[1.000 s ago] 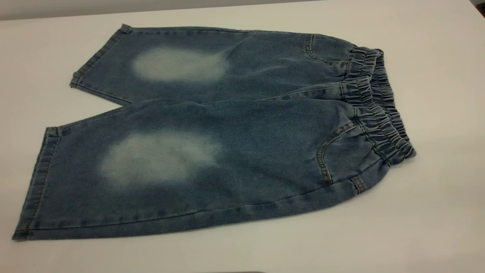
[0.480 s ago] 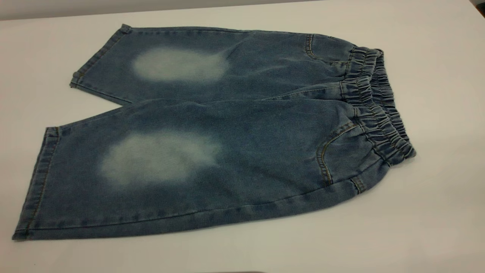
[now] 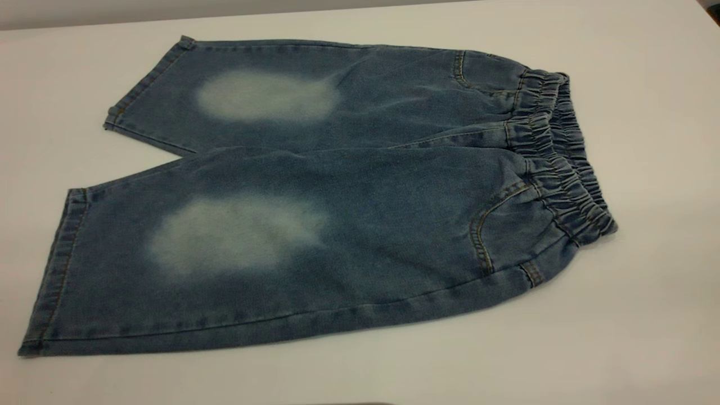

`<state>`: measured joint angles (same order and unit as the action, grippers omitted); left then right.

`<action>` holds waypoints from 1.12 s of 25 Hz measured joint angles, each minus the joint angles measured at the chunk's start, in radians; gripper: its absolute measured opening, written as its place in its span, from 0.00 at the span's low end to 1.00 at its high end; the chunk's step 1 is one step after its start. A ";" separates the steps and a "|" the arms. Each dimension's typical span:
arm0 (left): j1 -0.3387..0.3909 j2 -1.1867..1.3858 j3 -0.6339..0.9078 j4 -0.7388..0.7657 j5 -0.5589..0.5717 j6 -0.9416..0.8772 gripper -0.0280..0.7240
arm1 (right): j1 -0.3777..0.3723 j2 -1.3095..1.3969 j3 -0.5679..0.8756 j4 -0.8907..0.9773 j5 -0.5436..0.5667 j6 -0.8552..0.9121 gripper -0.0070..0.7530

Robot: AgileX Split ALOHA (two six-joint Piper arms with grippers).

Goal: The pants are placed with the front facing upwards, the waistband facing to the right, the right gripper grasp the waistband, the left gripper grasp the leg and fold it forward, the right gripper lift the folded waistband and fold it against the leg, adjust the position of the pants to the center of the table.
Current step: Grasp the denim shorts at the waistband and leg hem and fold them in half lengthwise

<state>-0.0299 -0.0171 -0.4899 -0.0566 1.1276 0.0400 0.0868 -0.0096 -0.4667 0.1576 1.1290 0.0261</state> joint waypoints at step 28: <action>0.000 0.493 -0.184 -0.019 -0.180 0.141 0.62 | 0.000 0.489 -0.028 0.189 -0.183 -0.115 0.64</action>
<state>-0.0295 0.4756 -0.6742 -0.0755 0.9472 0.1811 0.0868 0.4790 -0.4951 0.3463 0.9464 -0.0890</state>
